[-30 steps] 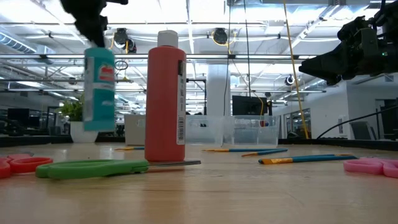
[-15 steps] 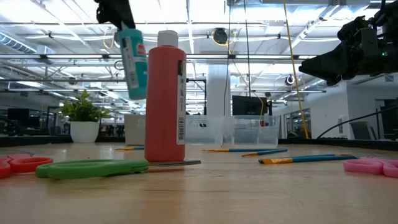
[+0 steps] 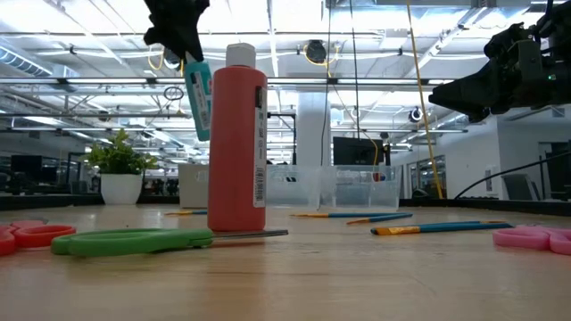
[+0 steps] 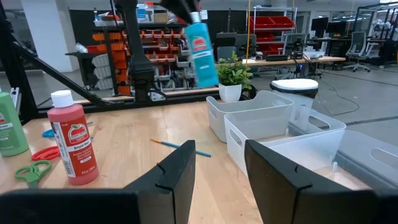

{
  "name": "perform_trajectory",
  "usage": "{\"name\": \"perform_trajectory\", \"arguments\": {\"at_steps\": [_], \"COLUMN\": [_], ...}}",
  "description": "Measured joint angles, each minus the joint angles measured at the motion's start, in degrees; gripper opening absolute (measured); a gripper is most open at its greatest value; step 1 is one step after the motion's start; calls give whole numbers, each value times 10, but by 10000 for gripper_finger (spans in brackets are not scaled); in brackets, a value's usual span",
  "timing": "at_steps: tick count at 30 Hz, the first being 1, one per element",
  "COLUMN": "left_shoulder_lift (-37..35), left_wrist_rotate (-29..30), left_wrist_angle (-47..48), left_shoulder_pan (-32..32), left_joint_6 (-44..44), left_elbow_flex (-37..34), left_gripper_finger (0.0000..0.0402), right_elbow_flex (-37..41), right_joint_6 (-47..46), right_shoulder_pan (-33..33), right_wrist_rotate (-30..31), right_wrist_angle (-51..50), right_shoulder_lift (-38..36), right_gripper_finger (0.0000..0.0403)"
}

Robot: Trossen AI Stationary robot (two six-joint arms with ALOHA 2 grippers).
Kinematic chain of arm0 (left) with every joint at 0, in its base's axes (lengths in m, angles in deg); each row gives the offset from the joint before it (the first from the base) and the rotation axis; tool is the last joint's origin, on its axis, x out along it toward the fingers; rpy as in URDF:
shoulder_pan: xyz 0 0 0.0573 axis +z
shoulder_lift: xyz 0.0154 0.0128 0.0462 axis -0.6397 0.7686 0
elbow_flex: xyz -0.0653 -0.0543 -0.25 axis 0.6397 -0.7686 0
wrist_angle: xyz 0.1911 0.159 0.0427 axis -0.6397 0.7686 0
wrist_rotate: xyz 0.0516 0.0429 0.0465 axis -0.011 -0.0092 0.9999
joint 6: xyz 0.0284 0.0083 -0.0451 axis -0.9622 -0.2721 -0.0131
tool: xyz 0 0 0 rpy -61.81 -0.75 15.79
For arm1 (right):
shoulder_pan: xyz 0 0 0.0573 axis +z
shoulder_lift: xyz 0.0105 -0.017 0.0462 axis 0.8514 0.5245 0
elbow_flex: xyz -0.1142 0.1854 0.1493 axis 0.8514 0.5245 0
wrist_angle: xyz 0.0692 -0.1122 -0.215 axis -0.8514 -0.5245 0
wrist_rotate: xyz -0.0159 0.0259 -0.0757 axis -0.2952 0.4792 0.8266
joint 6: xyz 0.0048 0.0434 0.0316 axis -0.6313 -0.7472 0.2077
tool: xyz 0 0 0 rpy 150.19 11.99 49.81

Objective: Pick & Place Paint Supplies
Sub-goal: Put the blue paint bottles into the gray bin

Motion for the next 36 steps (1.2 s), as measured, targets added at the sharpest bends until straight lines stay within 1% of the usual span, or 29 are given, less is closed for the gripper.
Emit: {"name": "perform_trajectory", "arguments": {"at_steps": [4, 5, 9, 11, 18, 25, 30, 36], "left_shoulder_lift": [4, 7, 23, 39, 111, 171, 196, 219], "left_wrist_rotate": [-3, -11, -79, -102, -103, -105, -104, -100], "left_wrist_angle": [-23, -33, -64, -72, -76, -126, -148, -149], "left_shoulder_pan": [59, 74, 140, 171, 252, 281, 280, 275], "left_joint_6": [-22, -27, -52, -64, -106, -125, -129, -130], "left_elbow_flex": [0, 0, 0, 1, 0, 1, 0, 0], "left_gripper_finger": [123, 123, 123, 123, 123, 123, 123, 123], "right_elbow_flex": [0, 0, 0, 0, 0, 0, 0, 0], "right_joint_6": [0, 0, 0, 0, 0, 0, 0, 0], "right_shoulder_pan": [0, 0, 0, 0, 0, 0, 0, 0], "right_wrist_rotate": [0, 0, 0, 0, 0, 0, 0, 0], "right_wrist_angle": [0, 0, 0, 0, 0, 0, 0, 0], "right_shoulder_lift": [0, 0, 0, 0, 0, 0, 0, 0], "right_gripper_finger": [130, 130, 130, 130, 130, 130, 130, 130]}}
